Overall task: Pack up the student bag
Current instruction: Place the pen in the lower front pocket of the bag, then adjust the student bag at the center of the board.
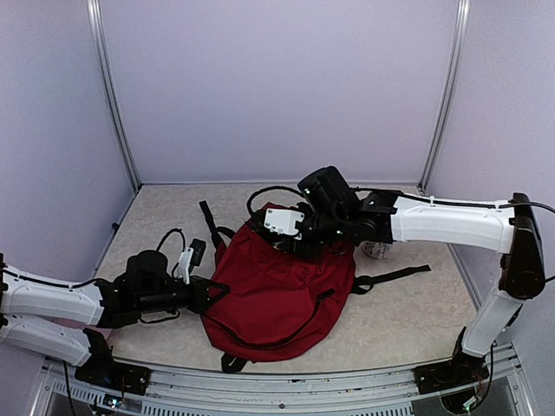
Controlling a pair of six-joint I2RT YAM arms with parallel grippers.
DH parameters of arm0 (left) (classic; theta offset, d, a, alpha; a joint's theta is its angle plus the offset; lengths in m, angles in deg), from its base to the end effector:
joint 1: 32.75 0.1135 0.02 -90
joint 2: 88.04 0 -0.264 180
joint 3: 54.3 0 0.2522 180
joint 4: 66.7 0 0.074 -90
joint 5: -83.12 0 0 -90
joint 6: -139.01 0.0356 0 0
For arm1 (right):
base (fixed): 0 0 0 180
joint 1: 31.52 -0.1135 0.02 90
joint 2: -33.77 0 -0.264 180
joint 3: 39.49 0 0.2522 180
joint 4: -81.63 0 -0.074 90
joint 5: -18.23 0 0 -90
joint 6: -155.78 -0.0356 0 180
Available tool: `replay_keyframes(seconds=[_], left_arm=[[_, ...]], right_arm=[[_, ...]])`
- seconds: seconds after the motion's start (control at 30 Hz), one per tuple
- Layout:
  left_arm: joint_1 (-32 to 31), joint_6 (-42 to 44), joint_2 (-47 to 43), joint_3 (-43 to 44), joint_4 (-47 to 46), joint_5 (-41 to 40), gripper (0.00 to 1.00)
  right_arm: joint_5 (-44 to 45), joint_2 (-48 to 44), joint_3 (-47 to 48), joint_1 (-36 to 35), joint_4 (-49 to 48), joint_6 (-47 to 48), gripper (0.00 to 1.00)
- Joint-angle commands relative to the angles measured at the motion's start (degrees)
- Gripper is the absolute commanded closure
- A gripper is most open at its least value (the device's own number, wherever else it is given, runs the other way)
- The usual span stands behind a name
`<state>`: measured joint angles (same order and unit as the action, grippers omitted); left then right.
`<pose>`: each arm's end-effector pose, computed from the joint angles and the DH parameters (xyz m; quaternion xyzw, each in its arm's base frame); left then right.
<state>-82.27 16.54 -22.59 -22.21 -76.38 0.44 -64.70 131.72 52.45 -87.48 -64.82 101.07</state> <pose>0.1401 -0.1711 0.1710 0.1584 0.8210 -0.3984 0.3769 0.2228 0.3221 0.2789 -0.6270 0.6503 0.0214 0.4284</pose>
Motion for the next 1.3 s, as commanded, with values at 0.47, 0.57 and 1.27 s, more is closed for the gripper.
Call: replay_keyframes(seconds=[0.47, 0.57, 1.27], left_arm=[[-7.65, -1.25, -13.45, -7.44, 5.65, -2.81, 0.88], [-8.96, 0.69, -10.76, -1.98, 8.97, -2.75, 0.65], [1.80, 17.15, 8.72, 38.48, 40.86, 15.58, 0.12]], right_arm=[[-5.15, -9.56, -9.41, 1.62, -2.24, -49.74, 0.04], [-8.84, -8.54, -10.45, 2.57, -1.92, -51.85, 0.04], [-22.46, -10.19, -29.10, 19.40, -21.72, -71.10, 0.23]])
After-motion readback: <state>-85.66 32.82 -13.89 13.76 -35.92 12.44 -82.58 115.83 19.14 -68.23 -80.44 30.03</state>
